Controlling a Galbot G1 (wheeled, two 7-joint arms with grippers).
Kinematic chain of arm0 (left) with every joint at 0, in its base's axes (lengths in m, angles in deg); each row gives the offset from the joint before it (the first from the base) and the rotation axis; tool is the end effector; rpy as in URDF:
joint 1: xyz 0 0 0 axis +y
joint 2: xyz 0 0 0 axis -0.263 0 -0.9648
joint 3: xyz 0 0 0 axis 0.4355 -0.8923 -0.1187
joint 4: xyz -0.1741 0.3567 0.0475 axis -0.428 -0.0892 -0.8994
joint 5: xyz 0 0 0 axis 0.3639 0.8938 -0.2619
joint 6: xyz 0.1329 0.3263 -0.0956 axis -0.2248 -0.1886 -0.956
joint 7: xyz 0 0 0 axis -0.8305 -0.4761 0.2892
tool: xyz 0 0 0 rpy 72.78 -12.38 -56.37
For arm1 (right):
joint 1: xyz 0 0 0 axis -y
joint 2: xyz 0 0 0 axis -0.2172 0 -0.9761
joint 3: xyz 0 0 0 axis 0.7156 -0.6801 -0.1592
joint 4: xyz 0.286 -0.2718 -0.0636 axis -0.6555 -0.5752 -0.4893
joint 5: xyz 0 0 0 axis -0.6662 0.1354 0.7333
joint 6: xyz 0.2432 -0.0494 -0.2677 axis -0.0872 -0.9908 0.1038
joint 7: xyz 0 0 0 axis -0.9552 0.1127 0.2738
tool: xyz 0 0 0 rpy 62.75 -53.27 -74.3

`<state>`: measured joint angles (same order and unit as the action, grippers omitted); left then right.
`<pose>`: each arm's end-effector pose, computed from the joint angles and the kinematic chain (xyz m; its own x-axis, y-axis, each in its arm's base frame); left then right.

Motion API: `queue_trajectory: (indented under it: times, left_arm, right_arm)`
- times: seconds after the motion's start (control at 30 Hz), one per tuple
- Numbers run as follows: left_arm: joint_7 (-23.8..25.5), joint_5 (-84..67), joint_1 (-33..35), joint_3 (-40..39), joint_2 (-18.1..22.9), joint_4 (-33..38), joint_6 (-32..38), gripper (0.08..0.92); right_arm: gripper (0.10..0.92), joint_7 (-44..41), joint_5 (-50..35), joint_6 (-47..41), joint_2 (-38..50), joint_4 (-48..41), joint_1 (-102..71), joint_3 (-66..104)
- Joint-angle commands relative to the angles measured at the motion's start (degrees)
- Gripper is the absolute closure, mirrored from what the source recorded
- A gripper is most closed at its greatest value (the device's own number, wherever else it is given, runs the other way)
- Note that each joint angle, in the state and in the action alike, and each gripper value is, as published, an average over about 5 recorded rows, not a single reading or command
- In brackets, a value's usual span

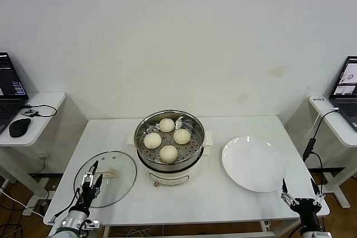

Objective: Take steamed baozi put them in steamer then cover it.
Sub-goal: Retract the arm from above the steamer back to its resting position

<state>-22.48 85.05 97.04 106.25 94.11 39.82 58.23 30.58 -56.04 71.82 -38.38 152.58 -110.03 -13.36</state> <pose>0.2062 0.1770 -0.4551 -0.9936 0.0378 0.1067 0.1037 -0.0737 0.9919 0.1136 -0.1710 -0.4136 -0.9822 0.1847 0.0331 0.1695 0.9493 -0.2648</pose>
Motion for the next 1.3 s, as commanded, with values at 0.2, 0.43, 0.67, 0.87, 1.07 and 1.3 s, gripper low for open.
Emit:
queue_trajectory:
  times: [0.2, 0.43, 0.67, 0.87, 1.07, 1.3]
  left_arm:
    - [0.33, -0.19, -1.28, 0.32, -0.11, -2.17, -0.14, 0.177]
    - [1.57, 0.15, -5.70, -0.83, -0.29, -3.97, -0.73, 0.177]
    - [2.49, 0.82, -9.55, -2.22, -0.31, -6.52, -1.25, 0.177]
    - [3.35, 1.32, -11.27, -3.11, -0.14, -8.79, -1.57, 0.177]
    - [3.25, 1.25, -11.47, -3.19, 0.08, -10.04, -1.53, 0.177]
    - [3.06, 0.95, -11.18, -3.09, 0.25, -10.28, -1.49, 0.251]
  right_arm:
    - [0.203, -0.05, 0.38, 0.22, -0.02, -0.73, -0.07, -0.24]
    - [0.203, -0.10, 0.96, 0.59, -0.43, -1.12, -0.28, -0.40]
    - [0.202, -0.20, 0.99, 0.72, -0.42, -1.34, -0.47, -0.20]
    - [0.203, -0.36, 1.14, 0.87, -0.39, -1.65, -0.53, -0.17]
    - [0.203, -0.44, 1.24, 1.01, -0.31, -1.94, -0.51, -0.15]
    - [0.203, -0.49, 1.59, 1.21, -0.43, -2.09, -0.42, -0.39]
